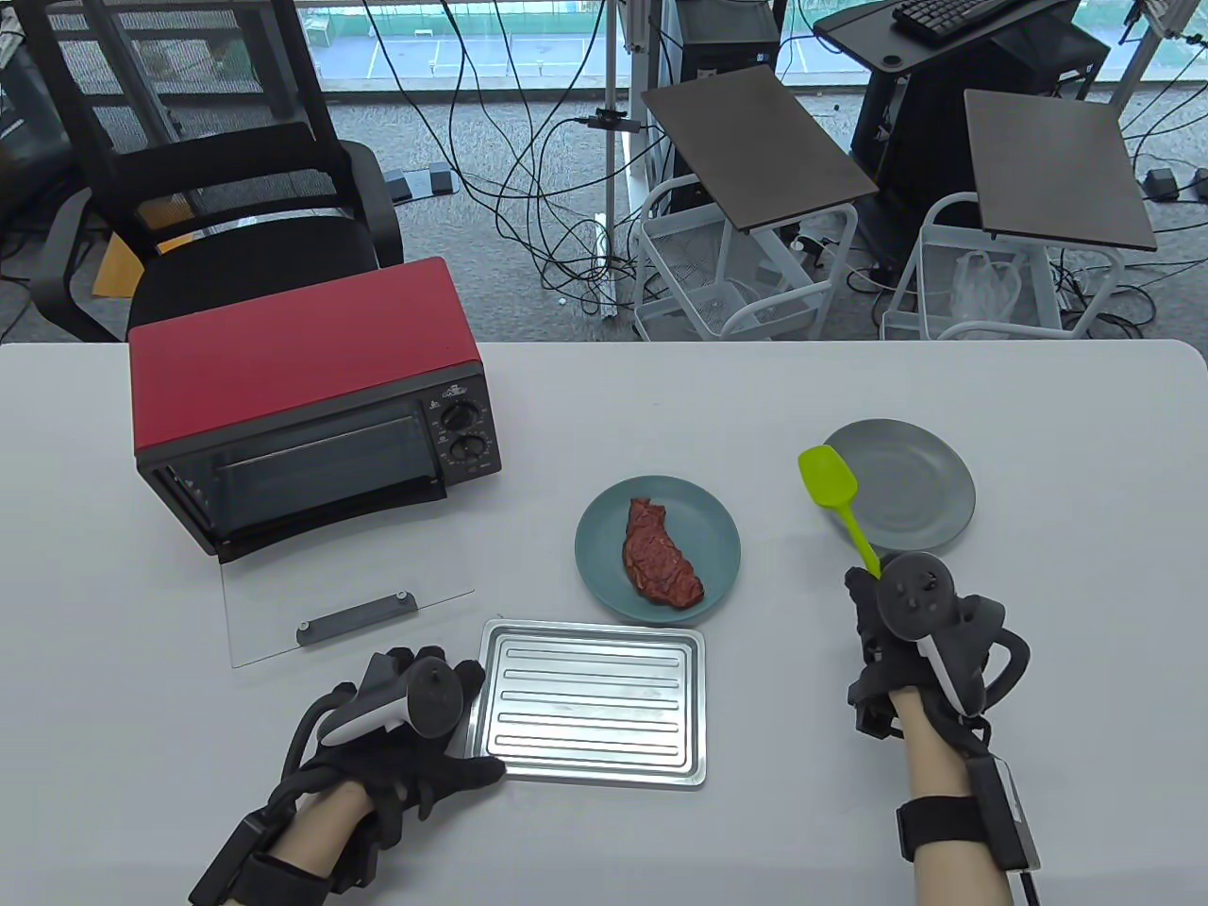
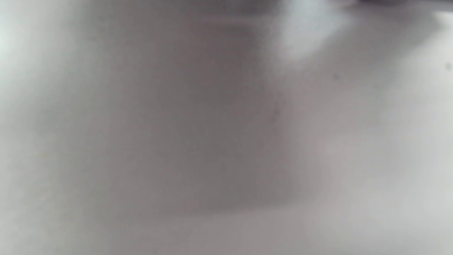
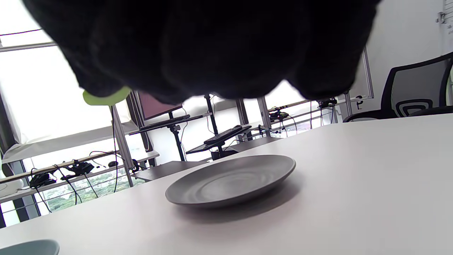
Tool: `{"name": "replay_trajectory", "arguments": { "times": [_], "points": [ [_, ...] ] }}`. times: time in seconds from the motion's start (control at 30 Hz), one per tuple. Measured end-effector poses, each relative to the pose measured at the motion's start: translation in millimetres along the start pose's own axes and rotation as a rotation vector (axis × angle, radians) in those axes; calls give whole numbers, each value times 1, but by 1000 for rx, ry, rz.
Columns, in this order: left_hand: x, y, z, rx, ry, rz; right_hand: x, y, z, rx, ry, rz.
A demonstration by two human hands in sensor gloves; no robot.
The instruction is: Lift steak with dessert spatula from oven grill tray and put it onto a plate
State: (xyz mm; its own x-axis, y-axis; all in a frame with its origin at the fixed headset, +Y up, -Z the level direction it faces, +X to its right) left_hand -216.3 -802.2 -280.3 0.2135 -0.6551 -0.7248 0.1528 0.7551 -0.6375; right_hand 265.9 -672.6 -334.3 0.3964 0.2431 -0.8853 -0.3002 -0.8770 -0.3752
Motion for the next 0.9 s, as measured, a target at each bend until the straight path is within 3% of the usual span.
{"name": "replay_trajectory", "arguments": {
  "times": [0.3,0.53,0.9],
  "points": [
    [0,0,0,-1,0,0,25,-4,-28,15,159,-65],
    [0,-1,0,-1,-4,0,40,21,-44,-7,245,-37],
    [0,0,0,2,-6,-5,64,71,-48,-203,292,49]
  ]
}}
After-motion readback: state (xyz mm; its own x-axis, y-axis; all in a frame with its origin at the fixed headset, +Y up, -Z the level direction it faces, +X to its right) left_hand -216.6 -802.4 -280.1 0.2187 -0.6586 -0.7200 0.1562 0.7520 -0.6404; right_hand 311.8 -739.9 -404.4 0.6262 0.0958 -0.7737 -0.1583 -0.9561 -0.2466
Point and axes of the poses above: the tracker on the back of each hand, its own z axis roughly to the thumb side, its own x axis roughly from the wrist to the fingertips, y = z × x, the point moved 1 cm from there along x, roughly from the wrist to the fingertips, and after that the axes turned 7 degrees about x, right-handed, at the moved point
